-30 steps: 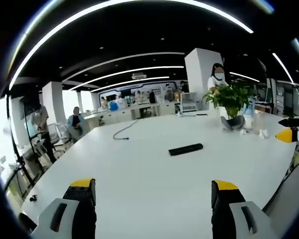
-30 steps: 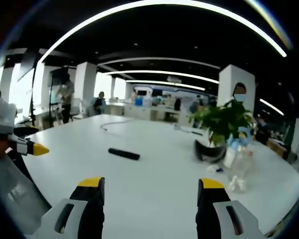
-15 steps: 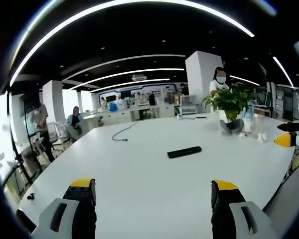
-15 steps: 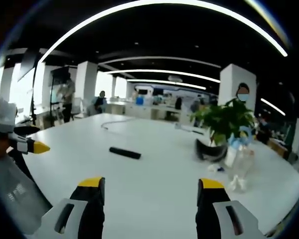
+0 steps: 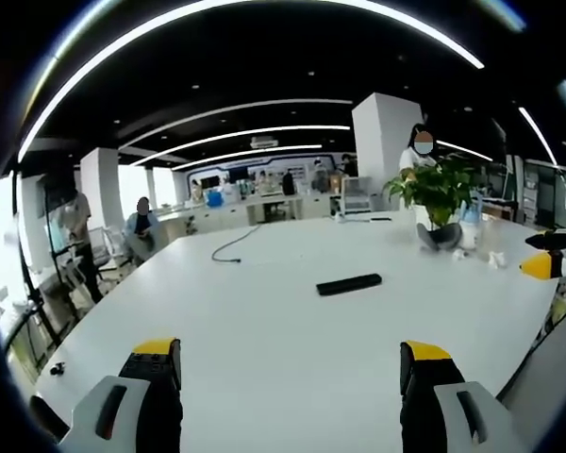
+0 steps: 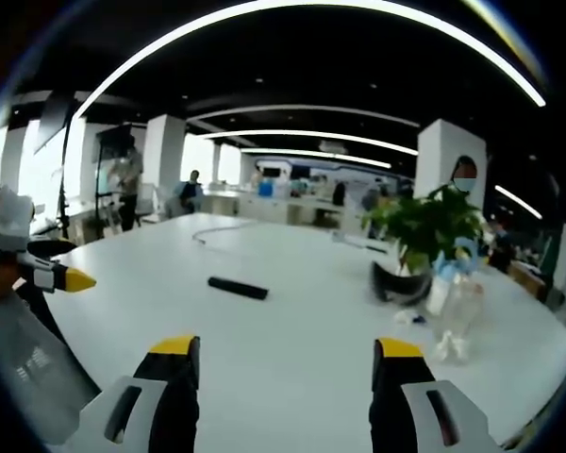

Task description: Press the specified remote control buttons in sequence, fully releasing each button before pressing the next.

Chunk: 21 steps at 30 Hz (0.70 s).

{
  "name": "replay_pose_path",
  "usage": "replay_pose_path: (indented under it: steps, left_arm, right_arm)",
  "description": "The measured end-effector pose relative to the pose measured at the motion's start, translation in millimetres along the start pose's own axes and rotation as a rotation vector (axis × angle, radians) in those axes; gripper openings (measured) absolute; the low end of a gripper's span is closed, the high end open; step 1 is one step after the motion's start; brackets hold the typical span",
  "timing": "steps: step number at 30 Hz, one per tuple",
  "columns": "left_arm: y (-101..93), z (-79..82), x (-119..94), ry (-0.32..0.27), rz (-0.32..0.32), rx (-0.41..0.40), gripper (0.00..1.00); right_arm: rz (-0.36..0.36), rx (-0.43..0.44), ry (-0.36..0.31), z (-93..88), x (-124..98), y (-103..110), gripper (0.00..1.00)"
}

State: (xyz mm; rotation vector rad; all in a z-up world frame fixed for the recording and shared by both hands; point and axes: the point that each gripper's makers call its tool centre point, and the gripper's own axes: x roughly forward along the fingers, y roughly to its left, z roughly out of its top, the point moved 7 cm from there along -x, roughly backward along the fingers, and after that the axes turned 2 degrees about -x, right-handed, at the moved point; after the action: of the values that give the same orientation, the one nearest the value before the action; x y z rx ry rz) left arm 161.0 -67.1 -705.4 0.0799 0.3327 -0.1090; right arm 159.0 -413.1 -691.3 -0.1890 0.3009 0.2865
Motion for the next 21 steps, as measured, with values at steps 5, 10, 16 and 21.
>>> replay_pose_path:
  steps: [5,10,16,21]
  left_arm:
    - [2.5,2.3,0,-0.012,-0.006,-0.024,1.00]
    - [3.8,3.4,0,-0.016,-0.004,-0.037,1.00]
    - [4.7,8.4,1,-0.014,-0.008,0.004,0.99]
    - [7.7,20.8,10,0.006,-0.031,0.067,0.98]
  right_arm:
    - [0.005,-0.002,0.006,-0.7,1,0,0.73]
    - [0.006,0.001,0.008,-0.9,1,0,0.73]
    - [0.009,-0.004,0.015,-1.6,1,1,0.72]
    - [0.009,-0.006,0.024,-2.7,2,1,0.72]
